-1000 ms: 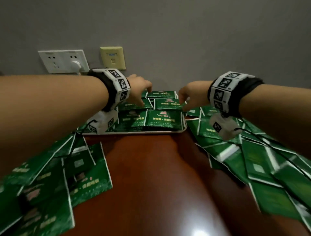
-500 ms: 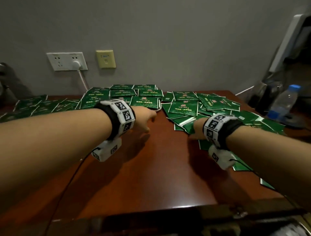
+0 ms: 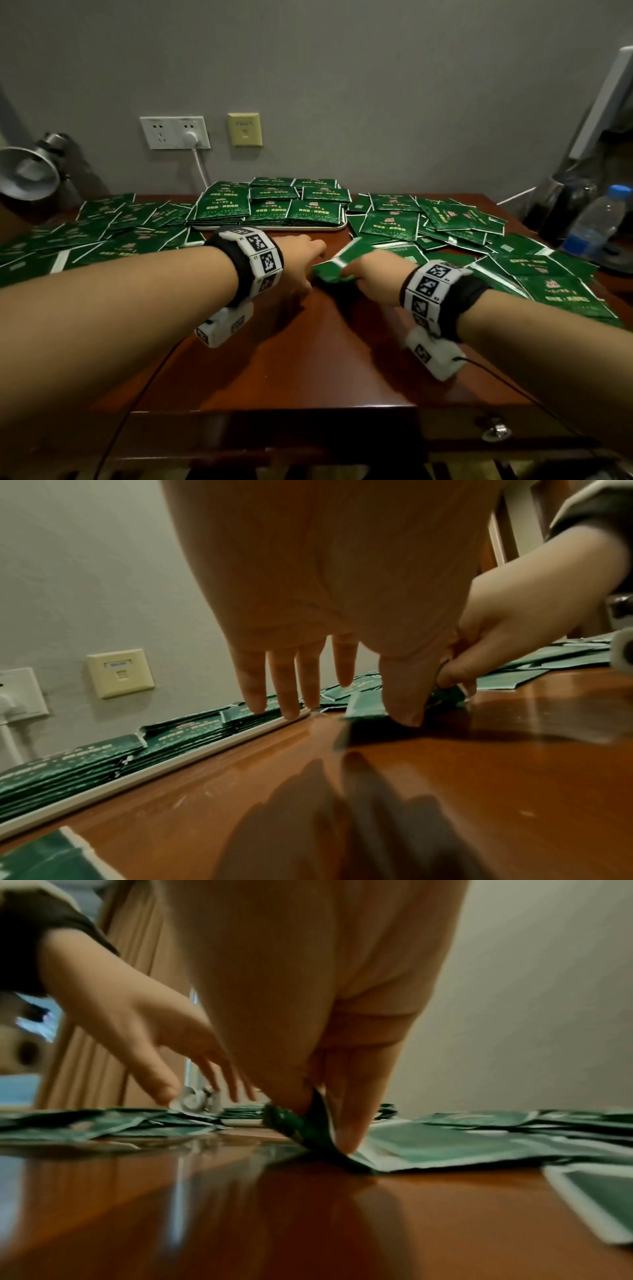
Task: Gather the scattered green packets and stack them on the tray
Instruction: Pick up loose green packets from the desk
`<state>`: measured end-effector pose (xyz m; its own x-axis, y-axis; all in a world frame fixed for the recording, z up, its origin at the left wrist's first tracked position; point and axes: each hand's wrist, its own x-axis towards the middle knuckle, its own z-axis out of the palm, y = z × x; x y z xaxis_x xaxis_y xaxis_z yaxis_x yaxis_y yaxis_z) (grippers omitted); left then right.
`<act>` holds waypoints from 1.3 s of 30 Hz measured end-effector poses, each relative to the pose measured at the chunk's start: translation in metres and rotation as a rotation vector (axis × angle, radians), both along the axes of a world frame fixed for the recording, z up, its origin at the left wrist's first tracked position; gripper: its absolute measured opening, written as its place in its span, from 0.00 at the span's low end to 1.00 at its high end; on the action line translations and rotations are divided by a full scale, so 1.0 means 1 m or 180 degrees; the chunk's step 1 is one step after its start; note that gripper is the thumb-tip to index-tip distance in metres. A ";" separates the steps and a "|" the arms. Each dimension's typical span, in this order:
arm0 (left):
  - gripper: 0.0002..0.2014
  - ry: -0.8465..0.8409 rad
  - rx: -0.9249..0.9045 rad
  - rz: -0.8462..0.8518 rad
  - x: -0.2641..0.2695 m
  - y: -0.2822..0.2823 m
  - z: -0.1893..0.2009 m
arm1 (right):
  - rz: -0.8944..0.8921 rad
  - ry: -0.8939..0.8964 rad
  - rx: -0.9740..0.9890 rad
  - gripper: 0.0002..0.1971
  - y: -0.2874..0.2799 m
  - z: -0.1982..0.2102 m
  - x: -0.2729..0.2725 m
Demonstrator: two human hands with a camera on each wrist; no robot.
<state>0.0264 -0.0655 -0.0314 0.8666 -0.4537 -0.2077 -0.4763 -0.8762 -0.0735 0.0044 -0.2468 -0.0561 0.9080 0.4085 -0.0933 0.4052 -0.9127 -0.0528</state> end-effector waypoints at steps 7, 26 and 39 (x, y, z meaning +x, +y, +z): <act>0.33 0.0388 0.0012 -0.0158 -0.011 0.012 -0.007 | 0.0437 -0.0540 0.0663 0.21 0.012 0.010 -0.022; 0.05 -0.0042 -0.1238 0.0311 -0.015 0.054 0.056 | -0.0005 -0.0831 0.1224 0.16 0.024 0.052 -0.014; 0.21 0.0297 -0.0097 0.0507 -0.017 0.049 0.019 | -0.0181 -0.0061 0.0184 0.16 0.034 0.036 -0.006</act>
<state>0.0092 -0.0164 -0.0122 0.9056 -0.3197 -0.2788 -0.3349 -0.9422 -0.0077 -0.0018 -0.2129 -0.0199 0.9313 0.3603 -0.0534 0.3541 -0.9299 -0.0989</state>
